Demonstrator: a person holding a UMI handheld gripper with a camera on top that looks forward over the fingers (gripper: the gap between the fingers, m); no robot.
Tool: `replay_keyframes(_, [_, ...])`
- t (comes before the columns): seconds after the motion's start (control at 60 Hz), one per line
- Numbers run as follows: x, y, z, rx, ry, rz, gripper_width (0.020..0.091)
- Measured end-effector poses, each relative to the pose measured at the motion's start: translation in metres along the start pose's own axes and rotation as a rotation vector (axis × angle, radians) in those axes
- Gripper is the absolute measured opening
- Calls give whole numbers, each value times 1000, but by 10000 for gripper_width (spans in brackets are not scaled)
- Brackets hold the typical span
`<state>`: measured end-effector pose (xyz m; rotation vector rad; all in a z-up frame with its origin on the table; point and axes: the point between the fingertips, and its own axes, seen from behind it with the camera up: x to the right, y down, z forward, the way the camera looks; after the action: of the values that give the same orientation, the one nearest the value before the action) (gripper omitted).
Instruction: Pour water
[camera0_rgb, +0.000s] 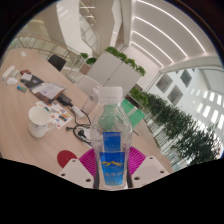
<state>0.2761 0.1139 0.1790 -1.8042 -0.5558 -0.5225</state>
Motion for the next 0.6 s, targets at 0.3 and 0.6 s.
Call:
replay_keyframes(0.3, [-68,-67,67,-40,121,-1206,365])
replay_keyframes(0.6, [-76,-121,70,-164,215,-1736,368])
